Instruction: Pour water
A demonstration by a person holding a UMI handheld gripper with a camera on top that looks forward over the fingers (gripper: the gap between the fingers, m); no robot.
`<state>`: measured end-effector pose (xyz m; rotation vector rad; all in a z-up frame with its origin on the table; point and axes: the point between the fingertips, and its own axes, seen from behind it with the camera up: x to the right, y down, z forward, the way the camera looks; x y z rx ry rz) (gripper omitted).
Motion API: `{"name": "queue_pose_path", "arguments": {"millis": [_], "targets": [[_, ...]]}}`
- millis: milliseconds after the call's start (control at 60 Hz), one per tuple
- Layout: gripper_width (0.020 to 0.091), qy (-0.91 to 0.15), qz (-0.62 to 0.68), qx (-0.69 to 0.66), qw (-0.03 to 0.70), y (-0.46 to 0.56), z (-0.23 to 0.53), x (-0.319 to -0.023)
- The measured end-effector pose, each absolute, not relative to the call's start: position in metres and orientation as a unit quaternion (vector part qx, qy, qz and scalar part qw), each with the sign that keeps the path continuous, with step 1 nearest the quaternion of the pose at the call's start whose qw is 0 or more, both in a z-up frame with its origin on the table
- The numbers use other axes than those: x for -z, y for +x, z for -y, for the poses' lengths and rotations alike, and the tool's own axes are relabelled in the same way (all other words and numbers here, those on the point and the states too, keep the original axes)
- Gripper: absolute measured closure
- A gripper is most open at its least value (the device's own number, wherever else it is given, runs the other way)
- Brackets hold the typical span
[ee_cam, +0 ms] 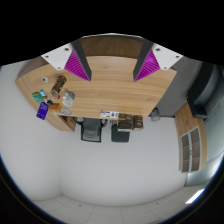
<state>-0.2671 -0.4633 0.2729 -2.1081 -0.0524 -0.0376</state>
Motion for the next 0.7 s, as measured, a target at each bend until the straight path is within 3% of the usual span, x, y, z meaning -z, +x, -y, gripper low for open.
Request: {"name": "queue_pose_path", "arguments": {"millis": [400, 700], "targets": [[0.0244, -0.877, -0.018, 0.069, 0.475, -0.136, 0.456, -0.202], [0.0245, -0.861, -0.031, 0.080, 0.501, 0.034, 0.365, -0.142]]}}
